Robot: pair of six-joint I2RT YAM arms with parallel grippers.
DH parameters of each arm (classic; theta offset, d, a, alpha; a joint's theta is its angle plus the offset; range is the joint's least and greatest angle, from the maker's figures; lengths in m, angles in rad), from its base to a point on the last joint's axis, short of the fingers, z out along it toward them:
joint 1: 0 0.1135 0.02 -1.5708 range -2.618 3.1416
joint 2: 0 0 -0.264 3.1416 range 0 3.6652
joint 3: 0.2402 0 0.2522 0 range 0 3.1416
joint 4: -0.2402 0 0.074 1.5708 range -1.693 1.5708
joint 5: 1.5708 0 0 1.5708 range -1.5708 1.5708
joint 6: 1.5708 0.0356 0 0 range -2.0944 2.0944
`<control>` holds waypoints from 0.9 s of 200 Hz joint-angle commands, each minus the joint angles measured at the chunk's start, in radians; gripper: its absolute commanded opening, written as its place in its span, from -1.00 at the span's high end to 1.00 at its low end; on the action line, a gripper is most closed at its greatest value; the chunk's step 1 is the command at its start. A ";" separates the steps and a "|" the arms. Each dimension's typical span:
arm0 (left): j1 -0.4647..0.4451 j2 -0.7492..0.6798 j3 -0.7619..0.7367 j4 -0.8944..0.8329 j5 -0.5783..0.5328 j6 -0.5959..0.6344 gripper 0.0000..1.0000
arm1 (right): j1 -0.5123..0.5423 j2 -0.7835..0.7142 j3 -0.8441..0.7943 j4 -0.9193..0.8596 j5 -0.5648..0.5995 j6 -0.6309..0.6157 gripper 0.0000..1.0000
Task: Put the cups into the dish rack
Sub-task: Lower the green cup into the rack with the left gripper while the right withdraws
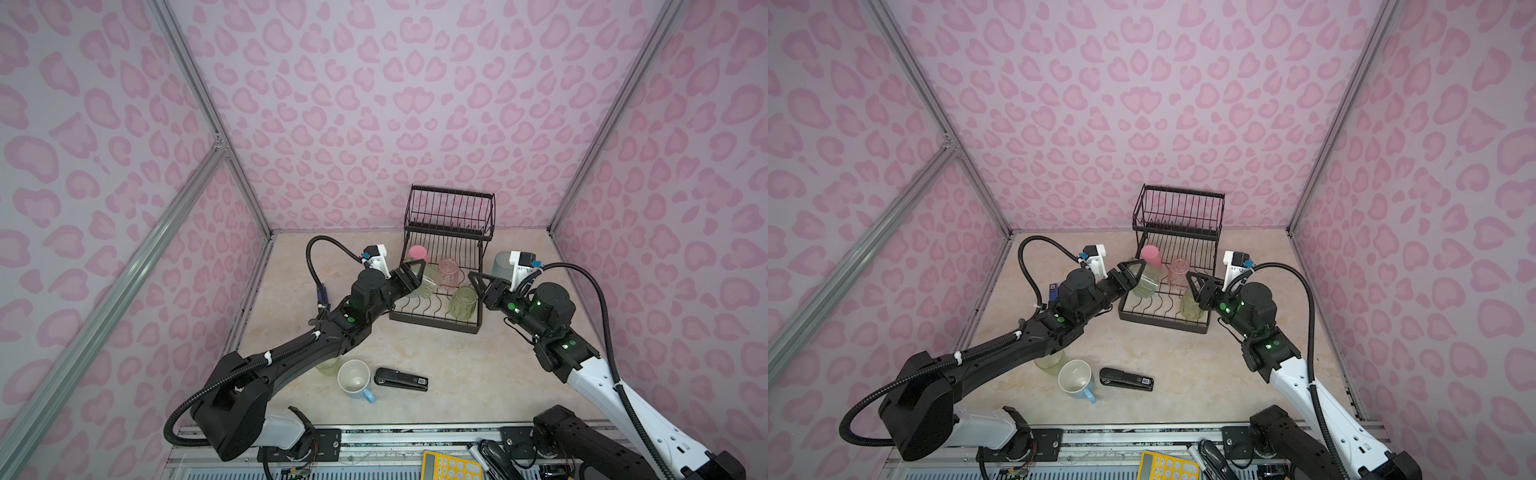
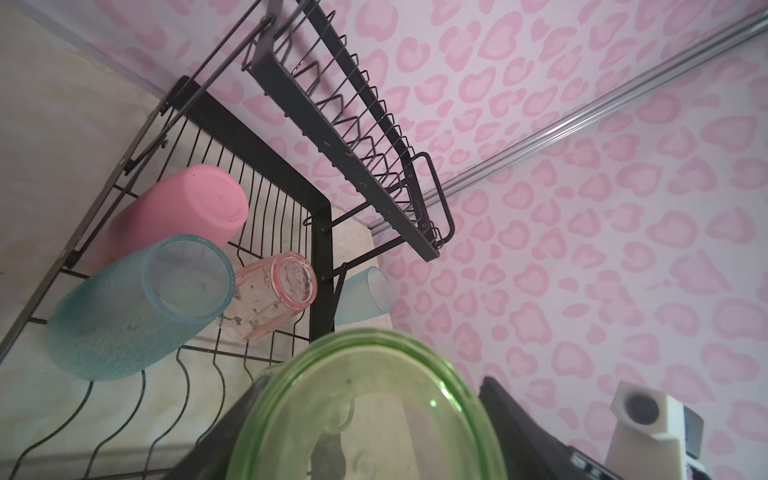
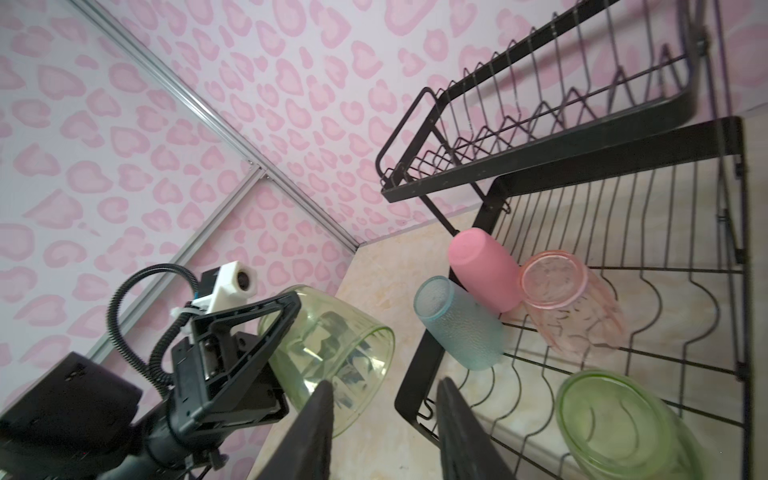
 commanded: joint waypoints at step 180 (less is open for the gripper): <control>-0.211 0.390 0.238 -0.125 -0.495 0.519 -0.31 | -0.184 -0.065 -0.003 -0.417 0.158 -0.156 0.18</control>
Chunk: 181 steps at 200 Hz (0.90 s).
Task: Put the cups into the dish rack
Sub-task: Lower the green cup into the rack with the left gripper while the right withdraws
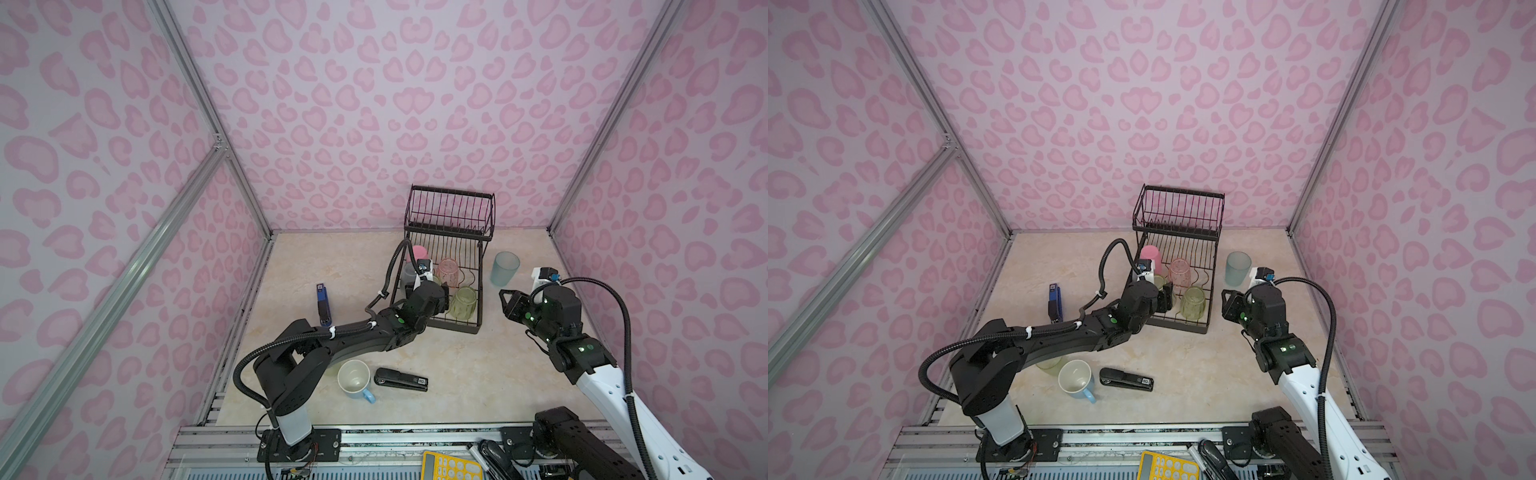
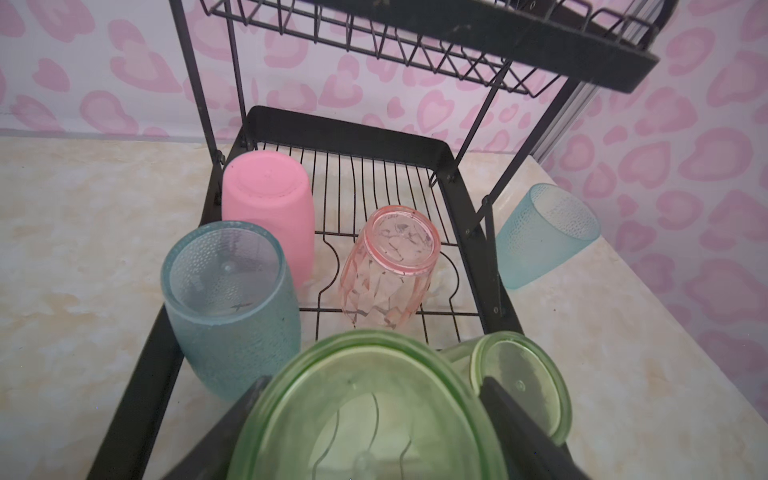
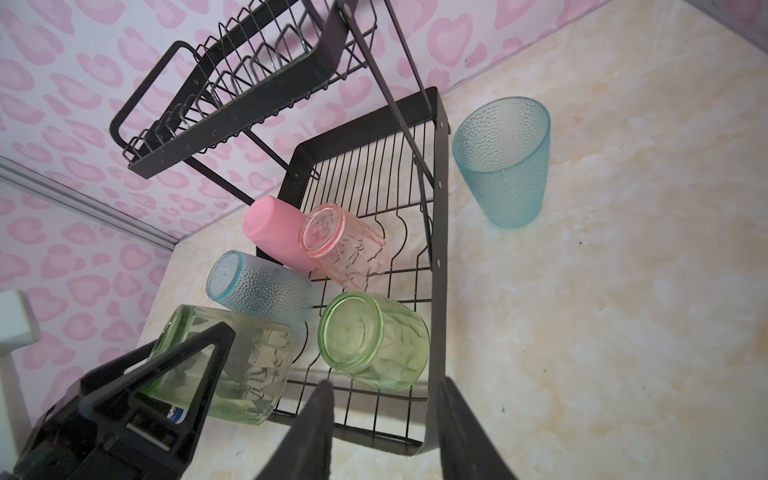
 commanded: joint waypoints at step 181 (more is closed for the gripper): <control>0.000 0.194 0.066 0.085 -0.093 0.066 -0.33 | -0.062 -0.075 -0.056 0.000 -0.061 -0.034 0.21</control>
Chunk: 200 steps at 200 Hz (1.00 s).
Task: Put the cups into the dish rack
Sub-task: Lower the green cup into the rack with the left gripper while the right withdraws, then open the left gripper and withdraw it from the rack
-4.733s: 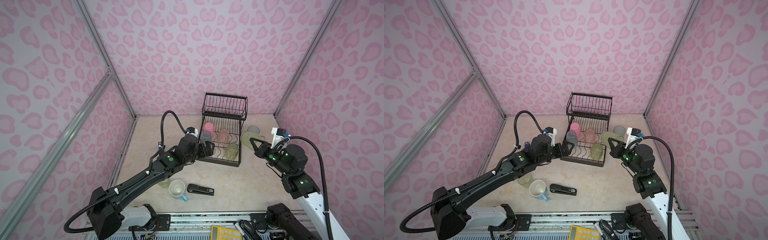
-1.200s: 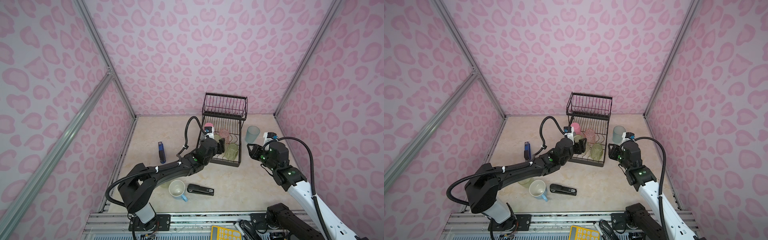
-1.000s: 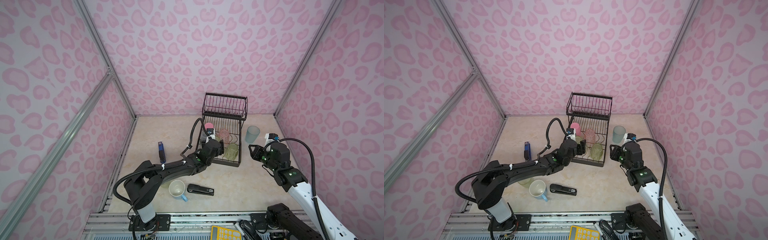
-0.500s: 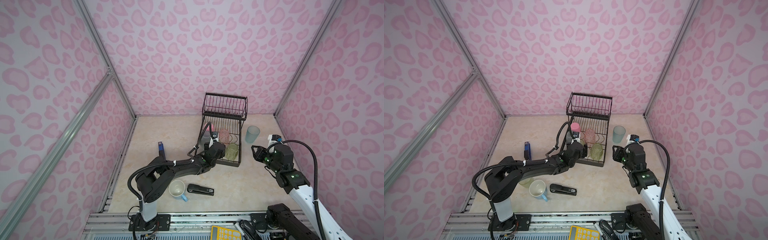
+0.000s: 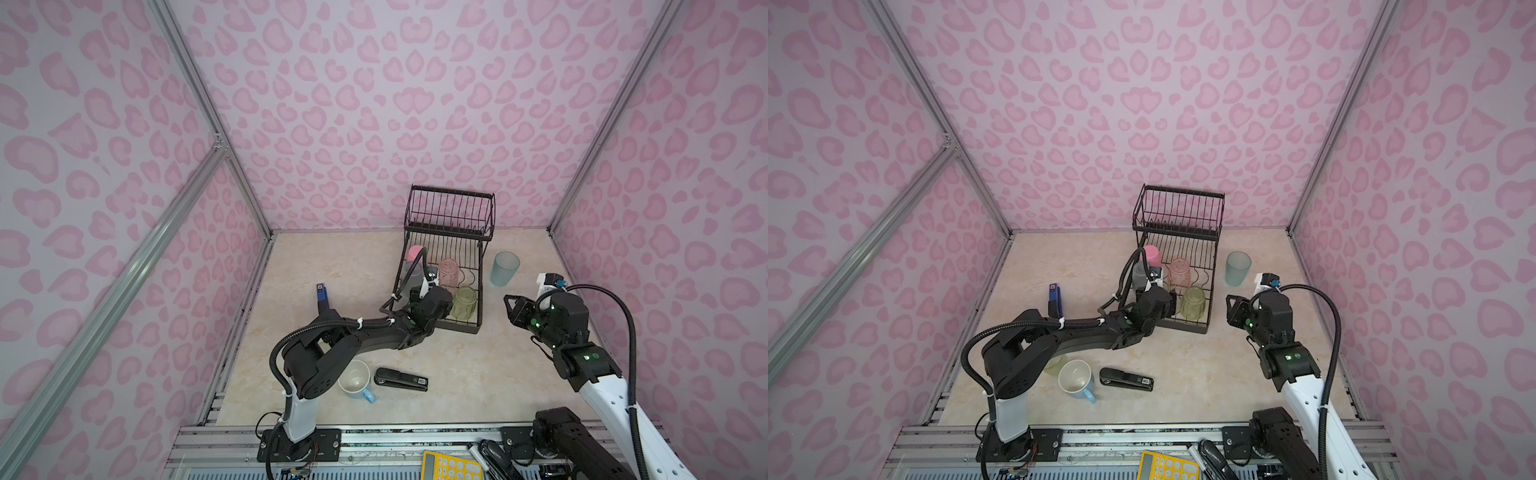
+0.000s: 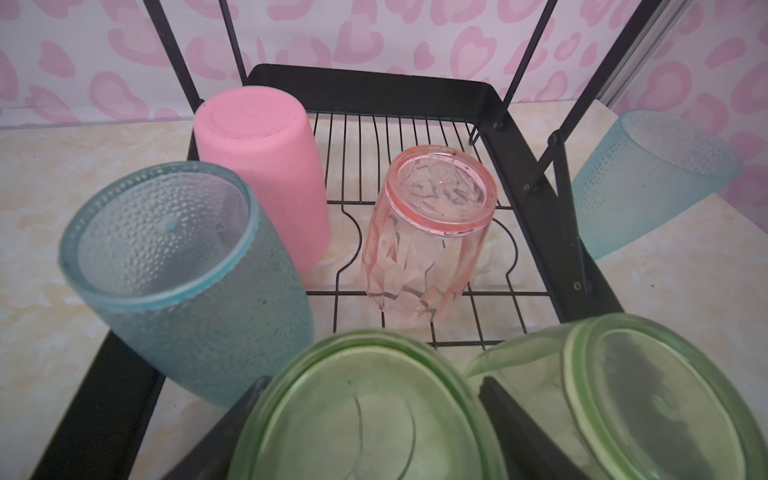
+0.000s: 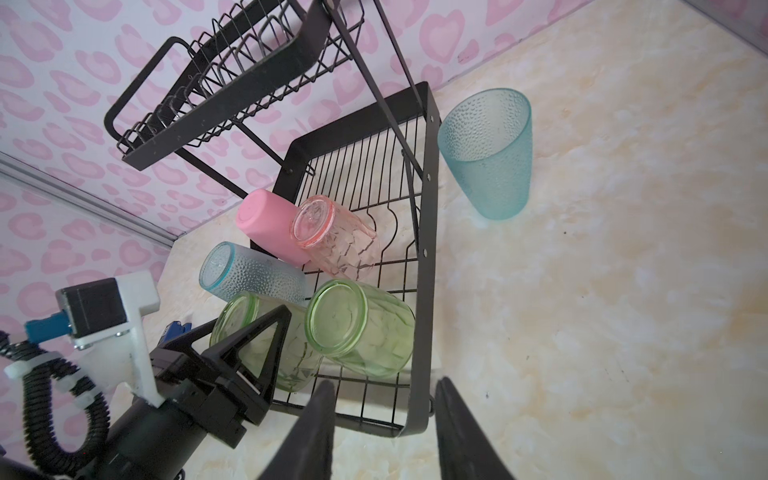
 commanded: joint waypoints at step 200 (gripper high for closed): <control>-0.006 0.003 0.028 0.011 -0.027 -0.001 -0.90 | -0.007 -0.020 -0.040 0.045 -0.024 -0.005 0.21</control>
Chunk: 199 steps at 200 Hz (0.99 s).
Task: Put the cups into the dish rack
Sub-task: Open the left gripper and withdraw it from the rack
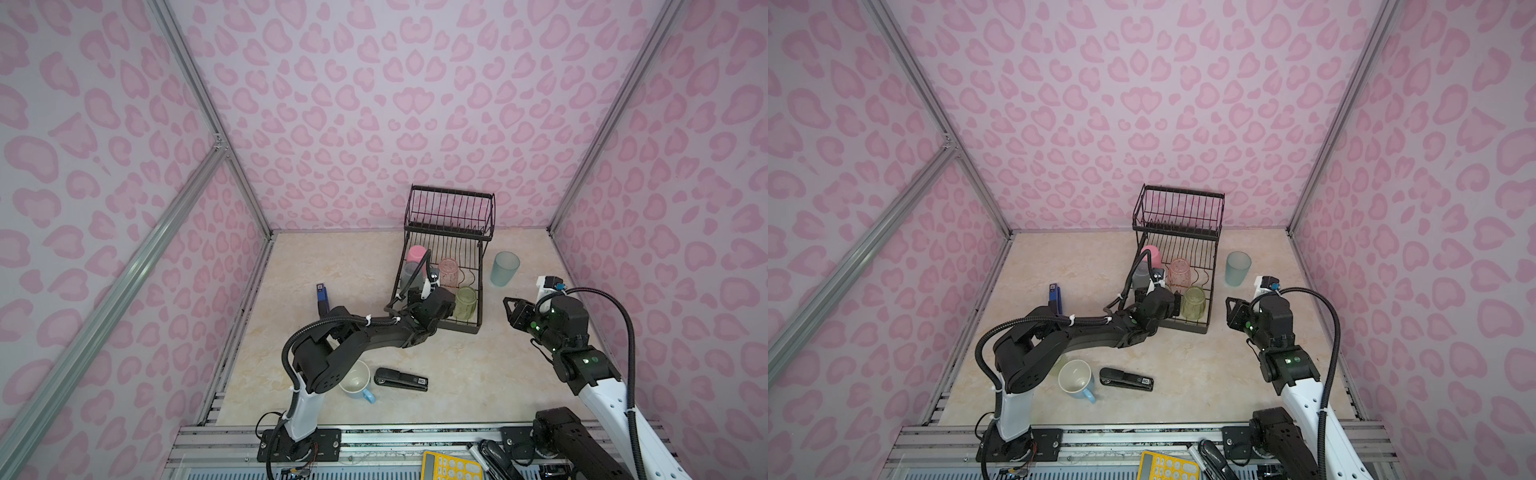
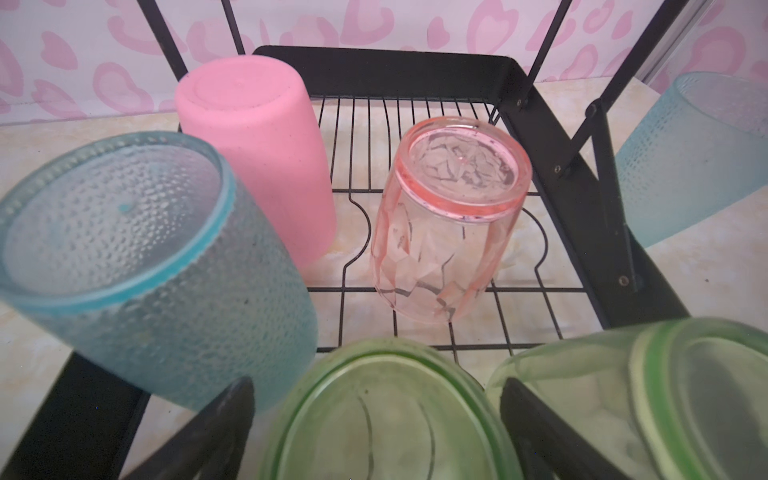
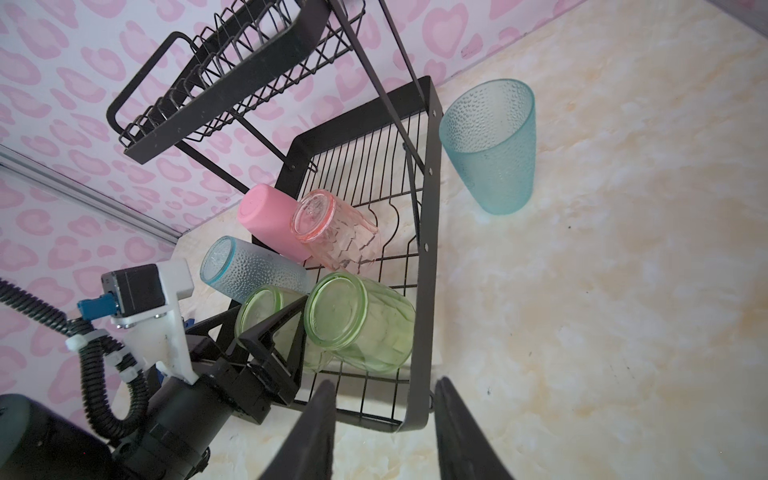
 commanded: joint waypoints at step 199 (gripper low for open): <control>0.013 -0.635 -0.012 -0.788 -0.033 -0.223 -0.94 | 0.000 0.295 0.317 -0.236 0.057 -0.072 0.12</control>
